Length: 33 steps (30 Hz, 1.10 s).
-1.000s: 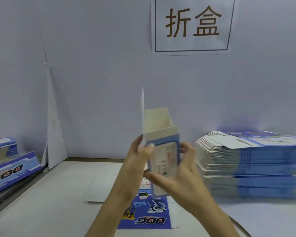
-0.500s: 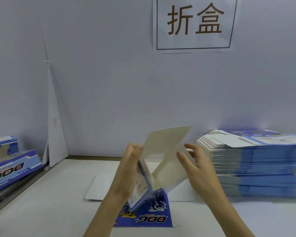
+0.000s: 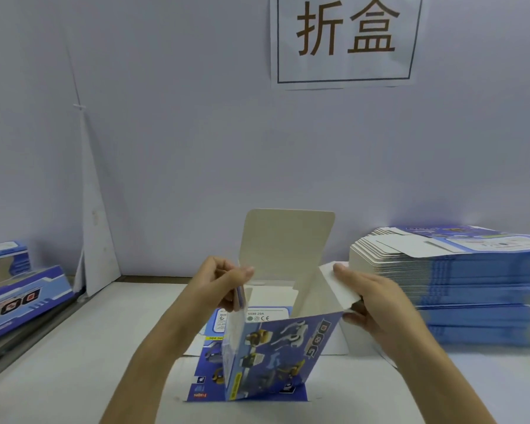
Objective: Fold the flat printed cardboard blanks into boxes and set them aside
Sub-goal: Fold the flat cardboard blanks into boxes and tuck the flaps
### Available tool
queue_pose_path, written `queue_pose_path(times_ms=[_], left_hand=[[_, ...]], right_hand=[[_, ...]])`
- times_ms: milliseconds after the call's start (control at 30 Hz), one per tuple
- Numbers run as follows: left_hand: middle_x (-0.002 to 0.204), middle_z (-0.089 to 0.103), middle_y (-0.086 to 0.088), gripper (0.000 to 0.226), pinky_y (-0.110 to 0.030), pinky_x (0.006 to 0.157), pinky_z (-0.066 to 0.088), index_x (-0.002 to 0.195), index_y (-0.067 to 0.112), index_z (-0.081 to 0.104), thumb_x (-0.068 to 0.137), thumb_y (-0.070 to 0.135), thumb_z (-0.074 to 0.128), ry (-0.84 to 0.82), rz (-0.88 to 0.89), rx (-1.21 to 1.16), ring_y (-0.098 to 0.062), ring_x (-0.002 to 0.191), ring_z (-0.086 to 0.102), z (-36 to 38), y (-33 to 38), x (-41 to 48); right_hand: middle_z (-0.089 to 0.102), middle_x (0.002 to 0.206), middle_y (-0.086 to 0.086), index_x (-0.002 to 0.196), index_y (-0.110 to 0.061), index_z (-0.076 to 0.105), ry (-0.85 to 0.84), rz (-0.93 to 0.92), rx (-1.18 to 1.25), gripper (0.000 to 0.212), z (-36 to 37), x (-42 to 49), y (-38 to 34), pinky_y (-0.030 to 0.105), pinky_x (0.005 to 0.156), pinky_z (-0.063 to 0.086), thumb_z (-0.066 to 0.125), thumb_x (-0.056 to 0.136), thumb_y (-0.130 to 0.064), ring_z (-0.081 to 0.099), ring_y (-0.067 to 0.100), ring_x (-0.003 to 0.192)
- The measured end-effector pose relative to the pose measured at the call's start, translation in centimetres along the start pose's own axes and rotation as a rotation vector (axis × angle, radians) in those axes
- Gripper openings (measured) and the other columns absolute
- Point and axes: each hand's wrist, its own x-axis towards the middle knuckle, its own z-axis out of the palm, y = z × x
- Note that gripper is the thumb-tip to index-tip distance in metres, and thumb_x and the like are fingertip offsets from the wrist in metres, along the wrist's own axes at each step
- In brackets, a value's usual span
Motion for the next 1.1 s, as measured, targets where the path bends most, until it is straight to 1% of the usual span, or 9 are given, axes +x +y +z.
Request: queue_pose_path(times_ms=[167,367,500,633,767,867,933,1033,1100], left_hand=[[0.104,0.062,-0.031,0.068,-0.044,0.087,0.05,0.111,-0.008,0.056,0.074,0.048,0.067,0.023,0.025,-0.09,-0.028,0.088,0.06,0.4,-0.5,-0.4],[0.106,0.067,-0.024,0.05,-0.038,0.079,0.057,0.11,0.011,0.067,0.076,0.045,0.055,-0.085,-0.061,-0.144,-0.038,0.095,0.066,-2.1,-0.9,-0.7],[0.088,0.073,-0.02,0.036,-0.027,0.049,0.058,0.103,0.0,0.065,0.072,0.019,0.065,-0.016,-0.238,-0.56,-0.025,0.068,0.072,-3.6,-3.0,0.0],[0.096,0.071,-0.026,0.056,-0.03,0.04,0.056,0.099,-0.003,0.073,0.048,0.014,0.091,-0.014,-0.431,-0.814,-0.03,0.073,0.072,-3.4,-4.6,0.1],[0.069,0.069,-0.013,0.04,-0.024,0.043,0.054,0.08,0.003,0.065,0.068,0.04,0.072,0.105,-0.385,-0.586,-0.019,0.051,0.064,-1.9,-4.9,1.2],[0.079,0.072,-0.009,0.048,-0.03,0.06,0.056,0.094,0.004,0.065,0.082,0.049,0.054,0.154,-0.181,-0.531,-0.02,0.068,0.069,-0.6,-5.2,1.9],[0.096,0.074,-0.004,0.057,-0.029,0.073,0.053,0.114,0.008,0.062,0.076,0.05,0.06,0.088,-0.057,-0.465,-0.021,0.092,0.069,-0.4,-5.0,1.5],[0.128,0.059,0.013,0.107,-0.031,0.091,0.052,0.146,0.027,0.03,0.055,0.058,0.078,-0.107,0.033,-0.026,-0.01,0.119,0.057,0.6,-4.9,1.1],[0.141,0.041,0.015,0.136,-0.04,0.1,0.049,0.149,0.04,0.002,0.042,0.056,0.084,-0.134,0.037,0.179,-0.01,0.126,0.05,2.6,-4.7,0.7]], right_hand=[[0.061,0.065,0.008,0.064,-0.01,0.064,-0.135,0.311,0.4,0.021,0.9,0.8,1.8,0.013,0.025,0.021,0.075,0.069,-0.027,0.037,0.006,0.03],[0.05,0.091,0.019,0.064,-0.012,0.064,-0.252,0.248,0.414,0.021,1.0,1.1,2.5,0.014,0.024,0.016,0.074,0.064,-0.032,0.022,0.005,0.024],[0.07,0.085,0.017,0.095,-0.007,0.067,-0.295,0.343,0.464,0.037,1.3,0.9,2.6,0.014,0.024,0.016,0.072,0.067,-0.03,0.023,0.006,0.024],[0.069,0.066,0.01,0.065,-0.005,0.069,-0.35,0.426,0.535,0.025,2.1,0.6,2.7,0.014,0.023,0.014,0.074,0.063,-0.028,0.025,0.005,0.023],[0.061,0.08,0.01,0.086,-0.006,0.064,-0.219,0.218,0.407,0.026,1.9,0.8,2.7,0.016,0.027,0.026,0.071,0.077,-0.029,0.039,0.007,0.033],[0.066,0.086,0.012,0.089,-0.007,0.063,-0.078,-0.018,0.225,0.019,2.1,0.9,2.9,0.023,0.046,0.05,0.06,0.095,-0.024,0.064,0.018,0.066],[0.063,0.083,0.009,0.086,-0.003,0.061,0.043,-0.122,0.144,0.022,2.1,0.8,2.9,0.026,0.058,0.059,0.055,0.098,-0.021,0.067,0.022,0.078],[0.063,0.087,0.012,0.081,-0.003,0.059,0.135,-0.123,0.138,0.025,2.0,0.5,2.6,0.027,0.066,0.06,0.054,0.099,-0.02,0.068,0.026,0.089],[0.066,0.098,0.018,0.087,-0.001,0.061,0.095,-0.08,0.126,0.023,2.2,0.1,2.1,0.029,0.067,0.061,0.055,0.099,-0.02,0.069,0.029,0.095]])
